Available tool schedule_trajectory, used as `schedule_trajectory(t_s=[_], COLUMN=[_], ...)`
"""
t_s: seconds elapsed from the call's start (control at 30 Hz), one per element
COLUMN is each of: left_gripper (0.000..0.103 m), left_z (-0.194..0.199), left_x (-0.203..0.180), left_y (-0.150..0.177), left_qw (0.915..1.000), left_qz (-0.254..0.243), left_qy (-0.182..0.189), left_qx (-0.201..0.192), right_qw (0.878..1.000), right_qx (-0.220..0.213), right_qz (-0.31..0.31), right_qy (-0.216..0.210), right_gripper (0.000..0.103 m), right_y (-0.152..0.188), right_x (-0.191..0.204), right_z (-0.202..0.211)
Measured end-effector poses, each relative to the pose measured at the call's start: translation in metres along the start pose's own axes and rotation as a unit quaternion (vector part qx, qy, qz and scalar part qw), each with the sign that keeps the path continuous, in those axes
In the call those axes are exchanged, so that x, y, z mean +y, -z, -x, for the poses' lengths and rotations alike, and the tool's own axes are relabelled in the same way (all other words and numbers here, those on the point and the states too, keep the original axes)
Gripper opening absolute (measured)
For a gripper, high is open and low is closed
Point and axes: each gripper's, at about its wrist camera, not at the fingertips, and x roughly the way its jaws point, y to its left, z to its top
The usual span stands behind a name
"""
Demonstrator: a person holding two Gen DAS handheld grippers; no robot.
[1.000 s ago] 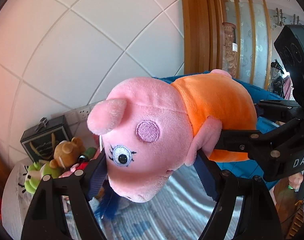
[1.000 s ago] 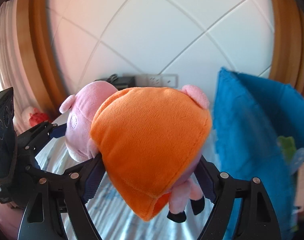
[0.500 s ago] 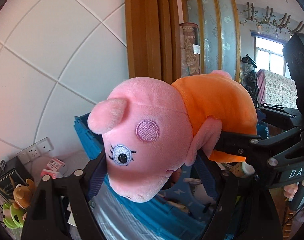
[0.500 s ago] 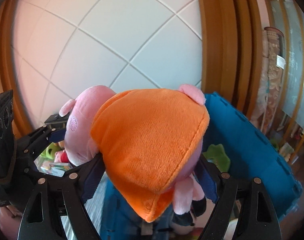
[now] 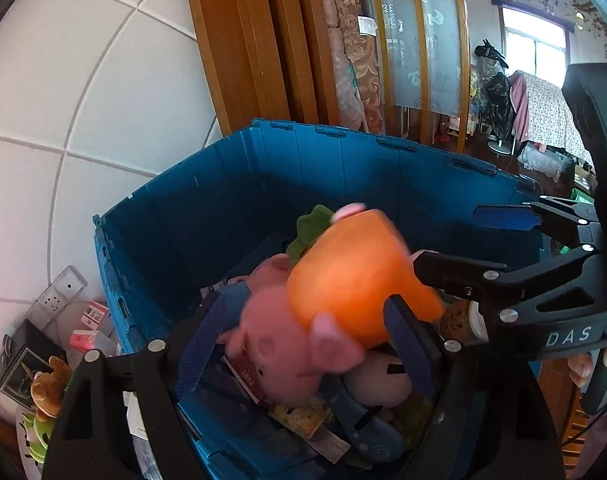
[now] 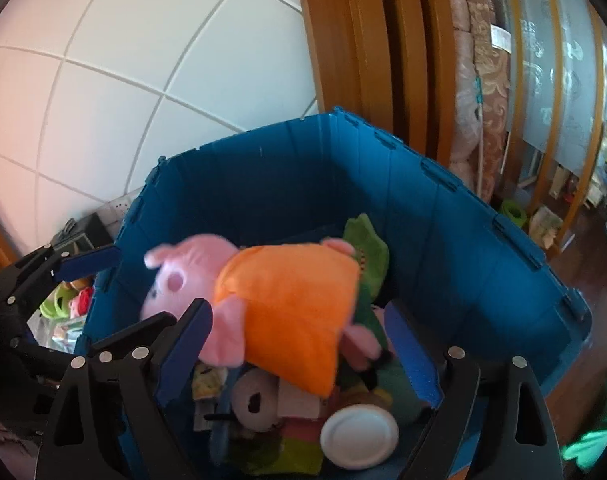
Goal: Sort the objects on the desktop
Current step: 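Carry the pink pig plush with both tools and drop it into the crate, then move both tools back from the crate to the pile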
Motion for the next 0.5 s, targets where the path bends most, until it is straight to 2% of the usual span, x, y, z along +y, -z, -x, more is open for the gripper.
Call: schedule_trajectory(t_s=[0.1, 0.5], left_gripper=[0.081, 0.081], left_z=[0.008, 0.031], left_x=[0.002, 0.02], left_y=[0.006, 0.022], left_qw=[1.0, 0.9996], left_qz=[-0.002, 0.018], left_qy=[-0.007, -0.012], left_qx=[-0.005, -0.019], right_qw=[1.0, 1.0], right_qx=[0.0, -0.002], right_qz=[-0.006, 0.003], right_qy=[0.003, 0.017], right_gripper=[0.103, 0.103], right_y=[0.003, 0.007], right_x=[-0.007, 0.004], right_z=[-0.001, -0.003])
